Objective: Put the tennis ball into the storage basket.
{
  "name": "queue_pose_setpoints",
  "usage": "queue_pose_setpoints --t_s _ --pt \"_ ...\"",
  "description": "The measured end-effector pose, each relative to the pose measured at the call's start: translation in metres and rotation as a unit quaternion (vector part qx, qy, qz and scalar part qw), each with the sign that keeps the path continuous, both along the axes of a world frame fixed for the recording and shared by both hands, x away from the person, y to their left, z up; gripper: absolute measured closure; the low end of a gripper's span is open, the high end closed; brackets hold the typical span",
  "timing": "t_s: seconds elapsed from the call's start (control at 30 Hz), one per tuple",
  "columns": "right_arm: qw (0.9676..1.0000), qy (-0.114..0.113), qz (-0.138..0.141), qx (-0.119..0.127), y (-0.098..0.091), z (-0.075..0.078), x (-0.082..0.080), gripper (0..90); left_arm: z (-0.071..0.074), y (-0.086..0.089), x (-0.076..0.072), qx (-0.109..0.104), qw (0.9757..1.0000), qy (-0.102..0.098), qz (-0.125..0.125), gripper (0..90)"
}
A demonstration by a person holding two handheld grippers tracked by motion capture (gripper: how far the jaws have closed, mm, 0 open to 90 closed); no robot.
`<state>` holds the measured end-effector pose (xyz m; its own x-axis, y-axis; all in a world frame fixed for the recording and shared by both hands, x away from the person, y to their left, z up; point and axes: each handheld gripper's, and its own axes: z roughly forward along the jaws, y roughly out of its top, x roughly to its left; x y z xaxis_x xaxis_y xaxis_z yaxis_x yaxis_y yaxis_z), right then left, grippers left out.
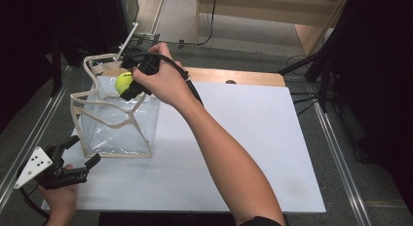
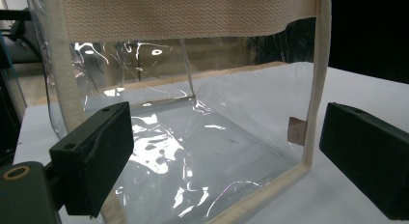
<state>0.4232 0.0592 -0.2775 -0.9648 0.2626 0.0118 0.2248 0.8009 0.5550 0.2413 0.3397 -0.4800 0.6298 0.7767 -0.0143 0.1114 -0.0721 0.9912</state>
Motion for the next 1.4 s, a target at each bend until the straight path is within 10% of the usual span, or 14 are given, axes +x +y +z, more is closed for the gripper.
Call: queue_pose_setpoints --t_s 1.4 --pt "0.9974 -0.012 0.025 -0.067 0.011 -0.025 -0.004 21.2 0.0 0.0 0.0 -0.002 1.0 0.0 -0.001 5.4"
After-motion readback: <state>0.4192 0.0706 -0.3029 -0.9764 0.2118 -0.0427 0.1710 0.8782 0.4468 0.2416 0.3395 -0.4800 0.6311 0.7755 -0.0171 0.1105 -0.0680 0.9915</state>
